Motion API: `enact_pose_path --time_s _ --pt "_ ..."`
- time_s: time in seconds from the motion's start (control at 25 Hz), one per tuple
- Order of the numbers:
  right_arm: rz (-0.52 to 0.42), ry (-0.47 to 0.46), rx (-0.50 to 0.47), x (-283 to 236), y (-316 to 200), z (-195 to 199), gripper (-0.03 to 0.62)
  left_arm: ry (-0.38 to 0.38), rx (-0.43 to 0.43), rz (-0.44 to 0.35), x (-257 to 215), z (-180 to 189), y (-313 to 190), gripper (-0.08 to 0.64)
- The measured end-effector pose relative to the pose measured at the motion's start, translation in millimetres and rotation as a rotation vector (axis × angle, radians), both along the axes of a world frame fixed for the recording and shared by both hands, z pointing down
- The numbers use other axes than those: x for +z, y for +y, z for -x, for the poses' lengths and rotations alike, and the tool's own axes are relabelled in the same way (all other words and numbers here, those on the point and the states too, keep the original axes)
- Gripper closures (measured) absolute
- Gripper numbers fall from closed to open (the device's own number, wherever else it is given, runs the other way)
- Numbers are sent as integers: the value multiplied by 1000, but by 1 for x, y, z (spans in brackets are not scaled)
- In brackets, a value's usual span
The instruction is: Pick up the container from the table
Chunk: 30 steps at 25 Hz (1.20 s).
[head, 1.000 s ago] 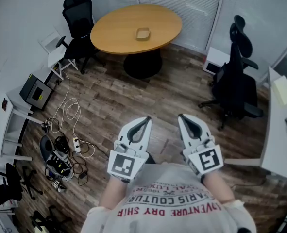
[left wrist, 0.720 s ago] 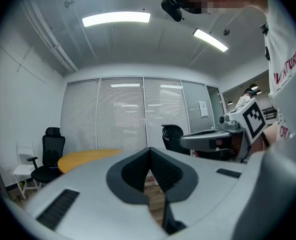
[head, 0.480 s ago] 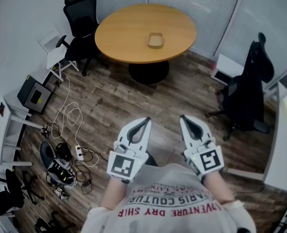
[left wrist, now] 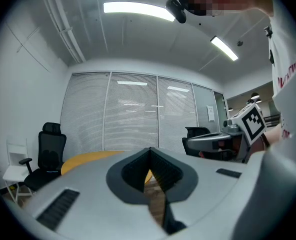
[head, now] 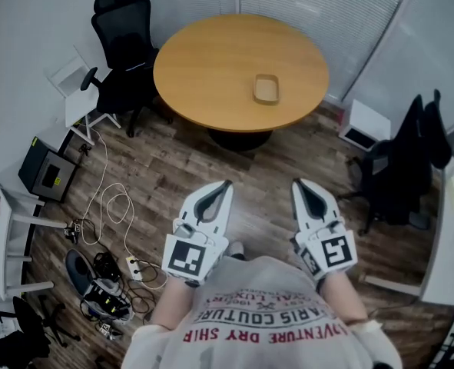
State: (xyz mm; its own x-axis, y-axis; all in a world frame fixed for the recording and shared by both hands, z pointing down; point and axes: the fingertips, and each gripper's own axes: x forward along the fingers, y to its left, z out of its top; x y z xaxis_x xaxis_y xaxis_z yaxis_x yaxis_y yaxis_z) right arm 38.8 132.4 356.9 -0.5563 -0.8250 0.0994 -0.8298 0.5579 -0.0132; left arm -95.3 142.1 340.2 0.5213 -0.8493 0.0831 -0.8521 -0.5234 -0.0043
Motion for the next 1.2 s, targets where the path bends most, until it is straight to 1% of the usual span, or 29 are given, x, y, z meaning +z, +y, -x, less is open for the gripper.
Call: enact_pose_path --time_s 0.16,0.32,0.44,0.64,0.76,0.96,1.0,1.12,1.2 --pt "28 11 38 2 -35 12 592 15 18 20 2 19 -35 560" --pt "60 25 66 17 -71 11 592 20 22 51 15 26 -68 560" --pt "76 9 64 23 -103 11 592 17 21 56 20 27 -96 560" --pt "58 -15 50 21 -175 3 592 -4 -4 42 22 21 -154 560" --pt "63 -2 38 27 -226 -5 592 -12 -40 46 23 17 -200 560" --pt "86 92 19 26 -326 -16 592 -54 -87 65 20 10 -287 560" --pt "96 100 18 28 -343 -18 592 -52 -101 74 21 9 -301 560" --pt "134 108 18 43 -376 -32 592 -31 -159 89 29 6 -333 560" --pt "164 116 15 55 -391 -40 592 -43 -181 95 40 5 -351 560"
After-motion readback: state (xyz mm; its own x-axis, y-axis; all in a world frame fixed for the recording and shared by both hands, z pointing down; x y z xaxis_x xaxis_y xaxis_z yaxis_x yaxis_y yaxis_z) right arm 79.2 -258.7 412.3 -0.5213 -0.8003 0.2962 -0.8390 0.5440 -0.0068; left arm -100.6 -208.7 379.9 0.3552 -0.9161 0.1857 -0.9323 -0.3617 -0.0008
